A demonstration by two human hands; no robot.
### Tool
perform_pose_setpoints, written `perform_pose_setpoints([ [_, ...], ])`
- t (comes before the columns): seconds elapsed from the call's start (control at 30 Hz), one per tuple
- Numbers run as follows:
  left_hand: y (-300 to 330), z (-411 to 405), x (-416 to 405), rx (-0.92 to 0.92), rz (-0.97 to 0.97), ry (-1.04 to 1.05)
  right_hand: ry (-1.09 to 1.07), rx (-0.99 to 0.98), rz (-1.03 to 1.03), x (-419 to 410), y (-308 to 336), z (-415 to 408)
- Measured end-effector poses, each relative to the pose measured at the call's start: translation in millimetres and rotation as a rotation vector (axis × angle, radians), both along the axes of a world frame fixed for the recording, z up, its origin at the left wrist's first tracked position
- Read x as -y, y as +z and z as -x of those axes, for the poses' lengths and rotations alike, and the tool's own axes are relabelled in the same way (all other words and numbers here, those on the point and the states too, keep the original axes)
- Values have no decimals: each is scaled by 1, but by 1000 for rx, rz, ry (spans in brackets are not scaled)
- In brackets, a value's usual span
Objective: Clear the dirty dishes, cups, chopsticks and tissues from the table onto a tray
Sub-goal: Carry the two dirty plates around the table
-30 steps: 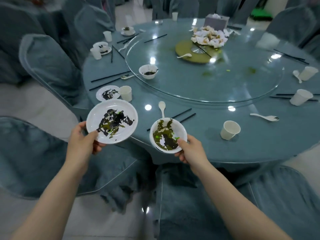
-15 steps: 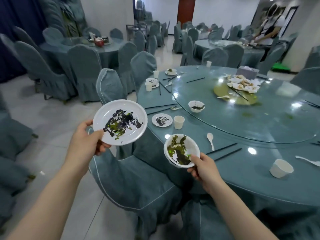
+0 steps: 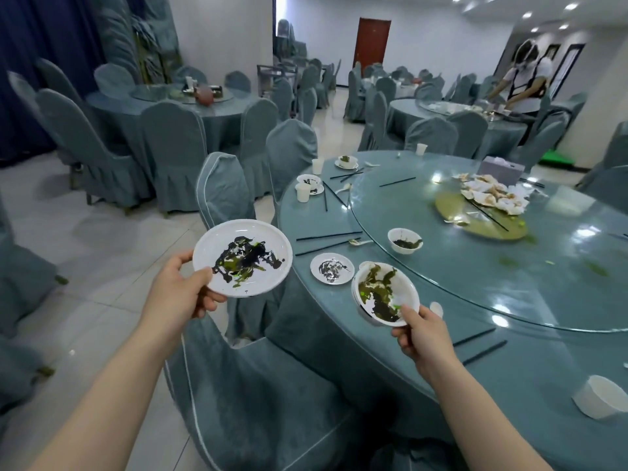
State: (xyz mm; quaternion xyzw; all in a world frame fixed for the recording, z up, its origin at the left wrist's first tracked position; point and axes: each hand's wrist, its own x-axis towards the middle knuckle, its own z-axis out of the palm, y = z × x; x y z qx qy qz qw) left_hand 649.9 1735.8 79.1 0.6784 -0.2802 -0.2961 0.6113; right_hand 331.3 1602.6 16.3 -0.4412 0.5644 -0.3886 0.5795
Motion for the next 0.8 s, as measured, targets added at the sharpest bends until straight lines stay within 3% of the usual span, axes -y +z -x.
perform_pose_setpoints([
  [0.2,-27,-8,110,0,-52,-47,-65,20,26,109,-13,-3],
  [0.4,-97,9,239,-51,-195,-28,-123,-41,-3,242,-44,3],
  [0.8,-188,42,357,-98,-467,-128,-149,-239,-28,376,-87,26],
])
